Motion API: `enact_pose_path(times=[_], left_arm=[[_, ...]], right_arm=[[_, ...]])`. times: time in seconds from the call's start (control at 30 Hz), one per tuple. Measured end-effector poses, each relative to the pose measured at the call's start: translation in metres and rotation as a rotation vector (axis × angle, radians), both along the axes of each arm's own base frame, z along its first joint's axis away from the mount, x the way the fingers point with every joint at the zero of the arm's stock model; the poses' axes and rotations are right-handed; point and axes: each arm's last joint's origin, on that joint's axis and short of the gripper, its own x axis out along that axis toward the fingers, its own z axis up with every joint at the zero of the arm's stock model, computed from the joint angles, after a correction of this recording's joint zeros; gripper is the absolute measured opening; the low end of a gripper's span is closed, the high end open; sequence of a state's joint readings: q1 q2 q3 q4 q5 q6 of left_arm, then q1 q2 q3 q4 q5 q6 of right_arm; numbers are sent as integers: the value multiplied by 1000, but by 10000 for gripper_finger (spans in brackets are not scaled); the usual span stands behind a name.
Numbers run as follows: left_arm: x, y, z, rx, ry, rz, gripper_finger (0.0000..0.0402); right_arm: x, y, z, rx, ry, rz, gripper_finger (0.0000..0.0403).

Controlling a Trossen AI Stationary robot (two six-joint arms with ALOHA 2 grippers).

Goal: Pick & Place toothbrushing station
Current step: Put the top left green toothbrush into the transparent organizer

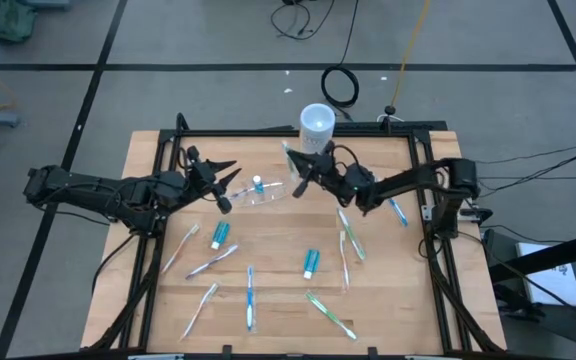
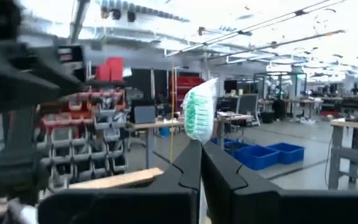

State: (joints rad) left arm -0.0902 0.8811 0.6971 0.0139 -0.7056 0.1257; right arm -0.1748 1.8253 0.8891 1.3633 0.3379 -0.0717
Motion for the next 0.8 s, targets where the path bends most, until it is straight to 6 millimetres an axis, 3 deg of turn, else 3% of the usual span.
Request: enact_pose_path(times=[0.4,0.57,0.8], left_arm=[[0,0,1,-1,-11,2,106],[0,0,1,-1,-12,2,106],[0,0,1,-18,-25,5,106]], right_arm=[[43,-24,-26,-19,57,53,0],[46,-27,-38,-7,104,45,0],[48,-29,-60,46,318,44,0]])
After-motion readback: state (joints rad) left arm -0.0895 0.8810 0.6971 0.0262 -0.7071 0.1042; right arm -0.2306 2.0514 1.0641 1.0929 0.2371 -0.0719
